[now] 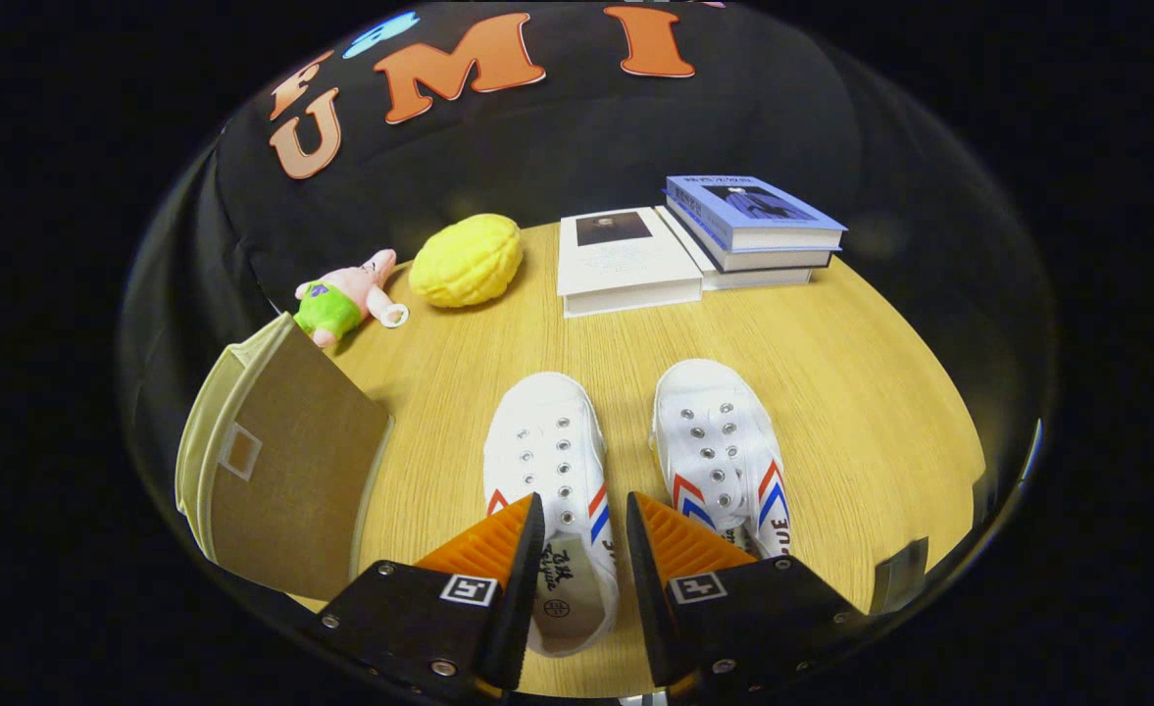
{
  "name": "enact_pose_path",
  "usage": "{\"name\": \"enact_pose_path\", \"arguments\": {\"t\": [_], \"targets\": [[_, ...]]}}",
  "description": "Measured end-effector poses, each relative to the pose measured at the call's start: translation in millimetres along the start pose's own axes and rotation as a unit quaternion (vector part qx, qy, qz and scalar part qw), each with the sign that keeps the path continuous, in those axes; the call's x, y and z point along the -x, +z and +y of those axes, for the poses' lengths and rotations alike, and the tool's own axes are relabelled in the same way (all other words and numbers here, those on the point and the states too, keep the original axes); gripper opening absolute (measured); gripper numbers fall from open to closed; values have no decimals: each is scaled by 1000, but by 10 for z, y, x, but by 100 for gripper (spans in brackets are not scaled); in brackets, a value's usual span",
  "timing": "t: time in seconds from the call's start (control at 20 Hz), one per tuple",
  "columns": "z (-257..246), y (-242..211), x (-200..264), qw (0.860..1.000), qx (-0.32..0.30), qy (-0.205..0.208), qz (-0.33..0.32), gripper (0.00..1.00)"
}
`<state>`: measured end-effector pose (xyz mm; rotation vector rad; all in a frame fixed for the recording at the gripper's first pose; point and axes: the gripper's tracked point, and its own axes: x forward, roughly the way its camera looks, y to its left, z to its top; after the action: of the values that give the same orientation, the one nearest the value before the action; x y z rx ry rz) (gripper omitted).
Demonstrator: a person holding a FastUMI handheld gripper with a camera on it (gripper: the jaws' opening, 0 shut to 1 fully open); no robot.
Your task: Open the storage box then place both shoes into the box .Put the left shoe in first, then the right shoe, with the right side of both shoes facing outward in a uniform manner.
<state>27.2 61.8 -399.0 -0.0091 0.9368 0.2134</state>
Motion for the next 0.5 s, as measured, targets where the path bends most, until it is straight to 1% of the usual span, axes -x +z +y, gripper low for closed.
{"name": "enact_pose_path", "arguments": {"t": [0.1,0.3,0.4,0.5], "targets": [[-39,-98,-114,1000,0,1,19,44],[18,-196,-250,999,-9,23,40,37],[21,-261,-318,998,-10,26,56,36],[41,-258,-342,997,-16,36,60,36]]}}
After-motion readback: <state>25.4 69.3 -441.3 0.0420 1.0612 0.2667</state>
